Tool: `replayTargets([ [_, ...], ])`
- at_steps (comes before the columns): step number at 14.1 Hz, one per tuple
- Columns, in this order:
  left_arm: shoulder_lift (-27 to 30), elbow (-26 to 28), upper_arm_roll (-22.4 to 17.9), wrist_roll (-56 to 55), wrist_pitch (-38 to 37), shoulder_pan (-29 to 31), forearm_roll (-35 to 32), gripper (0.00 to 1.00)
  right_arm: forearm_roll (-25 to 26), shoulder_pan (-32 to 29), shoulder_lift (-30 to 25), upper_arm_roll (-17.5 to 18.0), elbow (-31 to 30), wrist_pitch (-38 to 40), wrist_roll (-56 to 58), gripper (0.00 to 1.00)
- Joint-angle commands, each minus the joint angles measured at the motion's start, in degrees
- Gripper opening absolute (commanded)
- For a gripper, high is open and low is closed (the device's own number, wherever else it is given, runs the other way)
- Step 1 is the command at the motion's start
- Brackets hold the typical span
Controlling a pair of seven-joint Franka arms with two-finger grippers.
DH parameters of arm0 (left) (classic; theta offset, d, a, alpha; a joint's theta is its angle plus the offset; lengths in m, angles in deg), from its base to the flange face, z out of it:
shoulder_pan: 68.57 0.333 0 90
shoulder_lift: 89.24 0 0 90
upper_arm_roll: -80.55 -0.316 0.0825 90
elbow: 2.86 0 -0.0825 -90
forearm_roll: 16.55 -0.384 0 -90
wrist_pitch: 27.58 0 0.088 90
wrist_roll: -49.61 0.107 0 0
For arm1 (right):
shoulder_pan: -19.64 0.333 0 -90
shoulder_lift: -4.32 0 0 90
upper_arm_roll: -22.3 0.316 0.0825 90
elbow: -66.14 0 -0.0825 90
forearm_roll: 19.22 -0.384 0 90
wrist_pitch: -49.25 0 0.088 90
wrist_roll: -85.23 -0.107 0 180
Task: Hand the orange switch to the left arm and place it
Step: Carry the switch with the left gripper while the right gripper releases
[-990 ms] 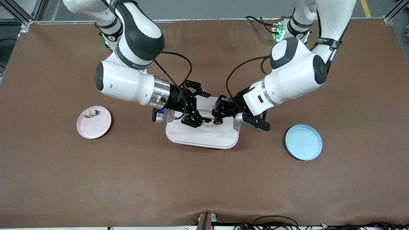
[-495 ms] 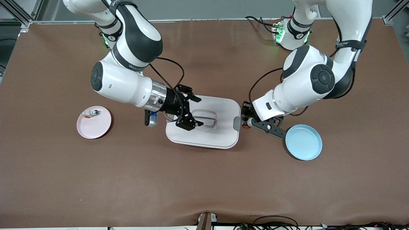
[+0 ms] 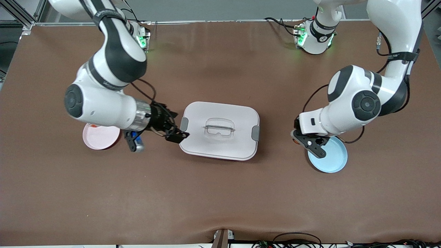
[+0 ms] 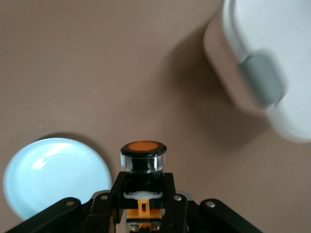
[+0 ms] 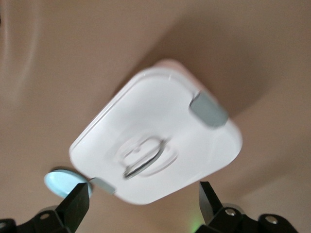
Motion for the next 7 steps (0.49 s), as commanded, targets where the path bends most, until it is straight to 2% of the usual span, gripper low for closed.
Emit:
replayTargets([
  [1,0.43,3.19,0.56,7.56,1.63,2.09,-6.56,0.00,6.08,-4.15,-1.40,0.68,0.56,6.19,14.35,1.00],
  [4,0.61,10.04,0.56,15.21,10.83,4.90,-7.72,0.00,12.67,-8.72,-2.28,0.68,0.56,10.68,31.40,1.00],
  [7,-0.61,14.27,0.56,22.77,19.98,7.80,-9.39,0.00,18.21,-12.33,-3.07,0.68,0.56,13.84,42.50,1.00],
])
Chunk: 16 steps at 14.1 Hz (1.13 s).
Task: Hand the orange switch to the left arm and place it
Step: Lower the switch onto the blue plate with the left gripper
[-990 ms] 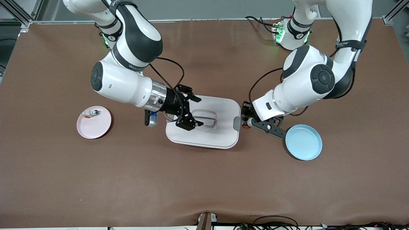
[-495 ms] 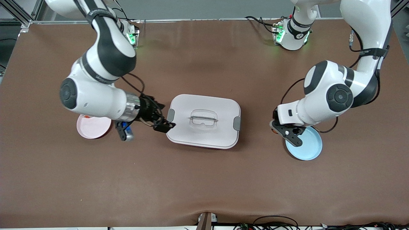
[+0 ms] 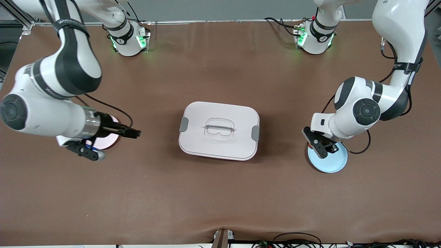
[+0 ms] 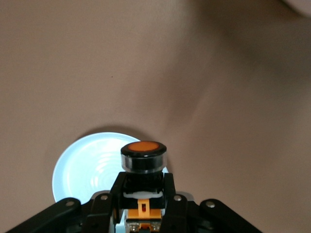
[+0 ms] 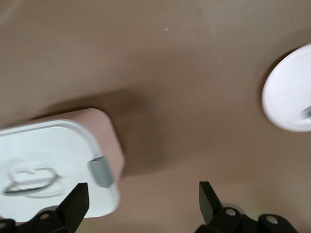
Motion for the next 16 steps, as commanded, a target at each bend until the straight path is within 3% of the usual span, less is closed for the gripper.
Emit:
replayTargets([
  [1,-0.75,3.38,0.59,7.62,6.85,3.17,-2.14,0.00,5.82,-3.16,-1.36,0.94,-0.06,3.25,8.74,1.00],
  [4,-3.65,3.48,0.59,16.49,10.37,5.98,-3.29,0.00,10.67,-5.97,-2.41,0.85,0.02,6.33,15.69,1.00],
  [9,-8.58,3.74,0.50,29.60,15.56,10.38,-4.70,0.00,11.12,-12.04,-3.30,0.85,2.12,12.47,22.21,1.00],
  [12,-10.42,3.74,0.50,30.41,17.14,11.78,-9.94,0.00,16.45,-12.49,-3.73,1.02,3.19,15.30,22.30,1.00],
  [16,-12.01,3.74,0.50,30.41,18.03,12.06,-13.66,0.00,17.01,-12.57,-3.91,0.94,3.28,15.65,22.47,1.00],
])
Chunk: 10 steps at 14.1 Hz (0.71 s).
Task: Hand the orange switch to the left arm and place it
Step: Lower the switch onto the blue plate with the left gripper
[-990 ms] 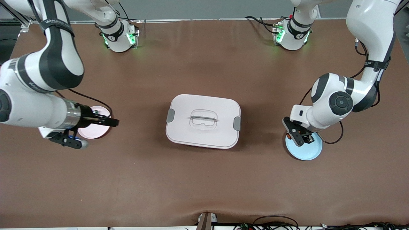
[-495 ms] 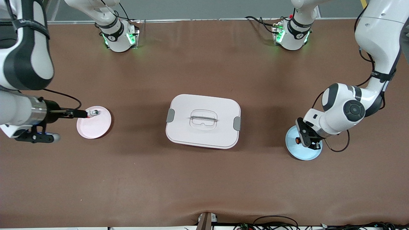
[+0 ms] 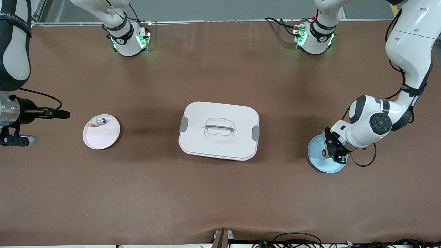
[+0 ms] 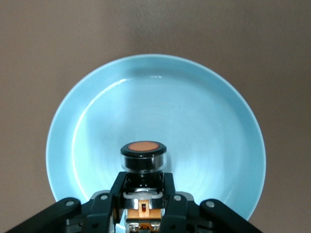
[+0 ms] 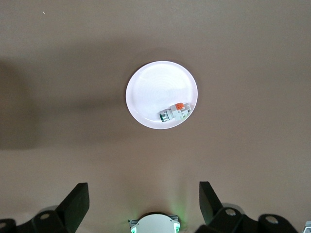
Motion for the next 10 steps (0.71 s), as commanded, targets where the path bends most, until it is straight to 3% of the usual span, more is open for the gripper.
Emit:
replayTargets([
  [1,-0.71,0.20,0.58,0.73,1.17,0.56,-2.65,0.00,0.83,-0.92,-0.56,0.87,0.24,1.28,0.76,1.00],
  [3,-0.98,0.20,0.58,0.65,1.17,0.56,-3.44,0.01,0.83,-0.93,-0.56,1.05,0.24,1.28,0.76,1.00],
  [4,-0.89,0.20,0.58,0.73,1.17,0.56,-3.44,0.10,0.83,-1.01,-0.65,1.05,0.24,1.37,0.85,1.00],
  [5,-0.89,0.11,0.66,0.56,1.17,0.47,-3.44,0.24,0.83,-1.01,-0.56,1.05,0.24,1.28,0.85,1.00],
  [6,-0.72,0.03,0.84,0.12,1.17,0.47,-3.44,0.58,0.83,-1.01,-0.56,0.96,0.24,1.28,0.67,1.00],
  [7,-0.54,-0.06,0.93,-0.32,1.17,0.47,-3.36,1.00,0.83,-1.01,-0.56,0.96,0.33,1.28,0.67,1.00],
  [10,1.03,-0.68,1.46,-1.46,1.09,0.03,-2.74,1.00,0.74,-1.01,-0.65,1.05,0.33,1.02,0.32,1.00],
])
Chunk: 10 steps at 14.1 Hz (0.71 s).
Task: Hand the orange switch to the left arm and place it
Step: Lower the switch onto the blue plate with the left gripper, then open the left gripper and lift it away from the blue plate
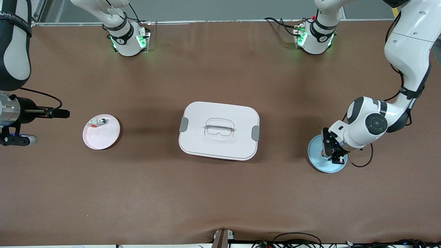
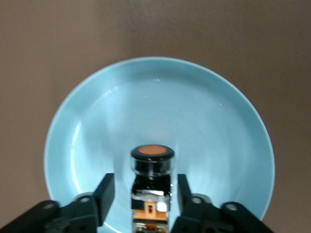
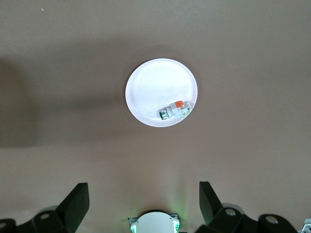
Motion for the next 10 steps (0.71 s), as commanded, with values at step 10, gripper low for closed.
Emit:
replayTargets([
  [10,10.15,-18.25,2.58,-12.39,-27.57,1.65,18.34,1.00,1.62,-0.85,-0.56,0.76,2.10,0.68,-0.42,1.00],
])
